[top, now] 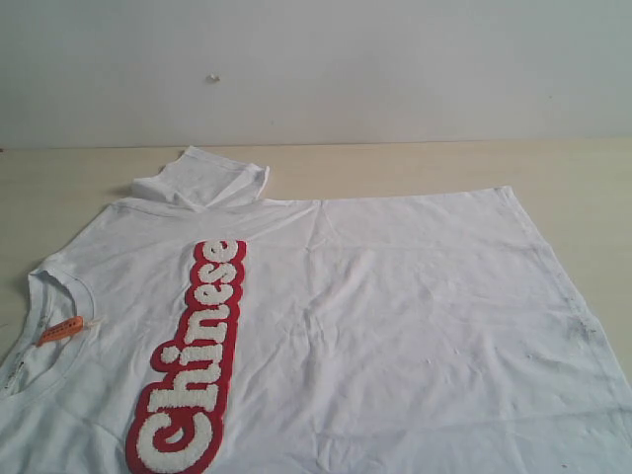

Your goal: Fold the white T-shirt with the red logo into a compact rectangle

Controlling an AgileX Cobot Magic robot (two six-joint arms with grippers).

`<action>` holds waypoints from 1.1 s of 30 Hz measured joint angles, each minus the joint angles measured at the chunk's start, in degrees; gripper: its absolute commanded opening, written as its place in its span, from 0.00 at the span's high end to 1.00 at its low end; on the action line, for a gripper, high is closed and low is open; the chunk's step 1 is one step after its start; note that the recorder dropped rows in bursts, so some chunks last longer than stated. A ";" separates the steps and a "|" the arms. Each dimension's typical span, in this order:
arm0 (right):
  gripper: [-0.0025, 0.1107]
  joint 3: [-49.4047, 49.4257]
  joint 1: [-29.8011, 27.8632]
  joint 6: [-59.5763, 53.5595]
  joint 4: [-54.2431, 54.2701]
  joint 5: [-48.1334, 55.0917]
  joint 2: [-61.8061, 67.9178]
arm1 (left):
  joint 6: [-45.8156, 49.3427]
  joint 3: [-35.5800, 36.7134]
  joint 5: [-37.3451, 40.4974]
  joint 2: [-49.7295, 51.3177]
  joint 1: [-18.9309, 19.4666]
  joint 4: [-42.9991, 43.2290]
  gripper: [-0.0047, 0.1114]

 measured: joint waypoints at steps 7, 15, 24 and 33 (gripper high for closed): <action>0.98 0.00 0.00 0.00 0.00 -10.51 0.00 | 0.00 0.00 -1.98 0.00 0.00 0.00 0.63; 0.98 0.00 0.00 1.39 0.00 -19.10 0.00 | 0.00 0.09 -9.66 0.00 0.00 0.00 0.63; 0.98 0.00 0.00 2.48 0.00 -24.03 0.00 | 0.00 0.09 -23.12 0.00 0.00 0.00 0.63; 0.98 0.00 0.00 9.01 0.00 -26.74 0.00 | 0.00 0.21 -32.24 0.00 0.00 0.00 0.63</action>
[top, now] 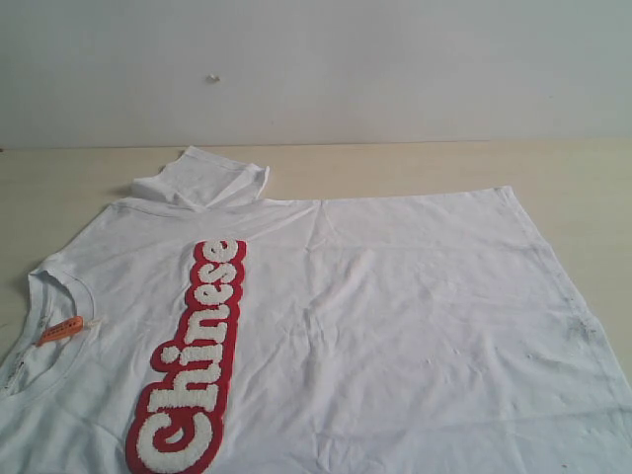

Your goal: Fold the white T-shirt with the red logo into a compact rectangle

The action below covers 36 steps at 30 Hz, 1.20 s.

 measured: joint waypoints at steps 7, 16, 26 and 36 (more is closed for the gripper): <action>0.98 0.00 0.00 2.48 0.00 -4.80 0.00 | -5.04 0.00 -1.70 0.00 0.00 0.00 0.63; 0.98 0.00 0.00 5.29 0.00 -7.78 -0.03 | -16.26 0.00 -7.13 0.00 0.00 0.00 0.63; 0.98 -0.22 0.00 13.78 0.00 -21.14 -0.13 | -26.61 -2.17 -7.78 -0.04 0.00 3.04 0.76; 0.98 -10.04 0.00 15.32 -0.45 -22.64 0.38 | -29.87 -11.03 -9.07 4.97 0.00 5.08 0.79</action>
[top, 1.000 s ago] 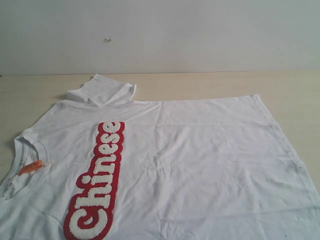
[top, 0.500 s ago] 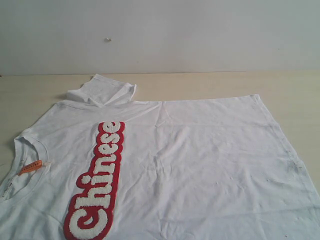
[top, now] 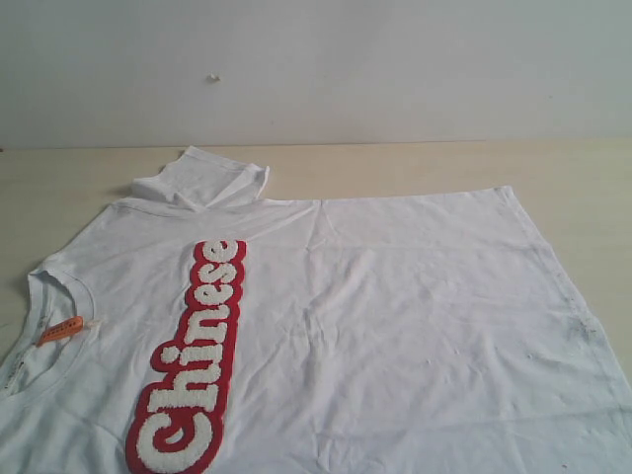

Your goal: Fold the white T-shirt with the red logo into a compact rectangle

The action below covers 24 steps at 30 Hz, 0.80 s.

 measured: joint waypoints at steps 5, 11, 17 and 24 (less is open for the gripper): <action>0.98 -3.34 0.00 0.11 -4.40 0.12 2.52 | -5.61 -0.04 -1.76 0.00 0.00 0.27 0.84; 0.98 -10.32 0.00 10.36 -21.97 7.97 8.99 | -14.38 -3.71 0.34 3.31 0.00 17.97 0.96; 0.98 -16.55 0.00 32.36 -49.93 10.67 19.58 | -35.51 -11.44 1.05 13.03 0.00 49.36 0.96; 0.98 -24.25 0.00 60.08 -85.95 1.23 32.75 | -62.60 -23.39 -8.49 30.33 0.00 87.75 0.96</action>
